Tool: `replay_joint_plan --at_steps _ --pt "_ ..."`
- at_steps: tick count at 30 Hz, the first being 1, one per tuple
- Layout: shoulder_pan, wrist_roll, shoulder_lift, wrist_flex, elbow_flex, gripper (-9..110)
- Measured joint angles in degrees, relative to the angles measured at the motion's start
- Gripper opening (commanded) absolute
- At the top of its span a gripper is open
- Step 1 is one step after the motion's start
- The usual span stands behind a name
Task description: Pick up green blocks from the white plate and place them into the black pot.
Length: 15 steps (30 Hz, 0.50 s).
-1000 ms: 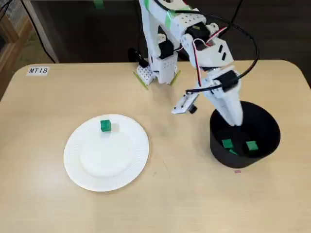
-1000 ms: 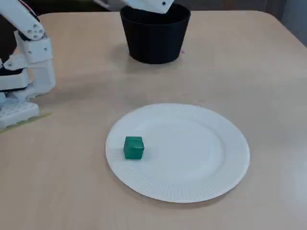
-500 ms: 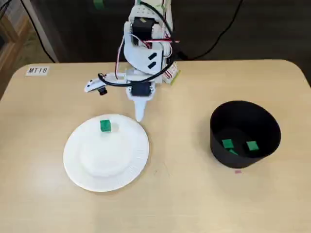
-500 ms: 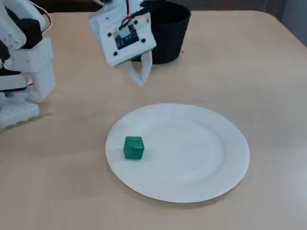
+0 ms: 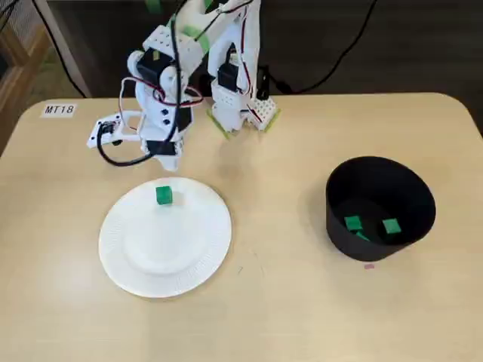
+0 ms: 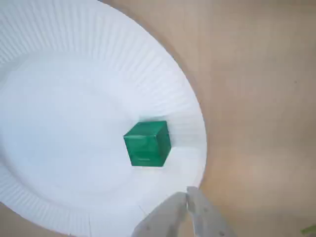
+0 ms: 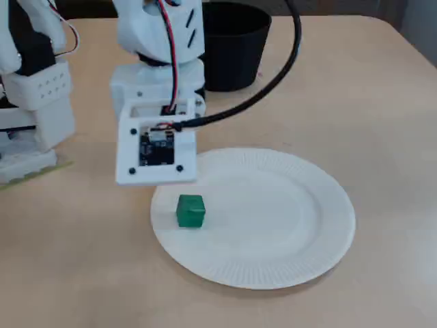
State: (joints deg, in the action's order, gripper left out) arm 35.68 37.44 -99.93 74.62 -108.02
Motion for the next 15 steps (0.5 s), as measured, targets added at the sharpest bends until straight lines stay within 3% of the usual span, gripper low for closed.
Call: replay_joint_plan --at_steps 5,15 --pt "1.67 0.88 0.09 -1.23 0.09 30" --pt "1.14 0.88 5.19 -3.69 0.18 31"
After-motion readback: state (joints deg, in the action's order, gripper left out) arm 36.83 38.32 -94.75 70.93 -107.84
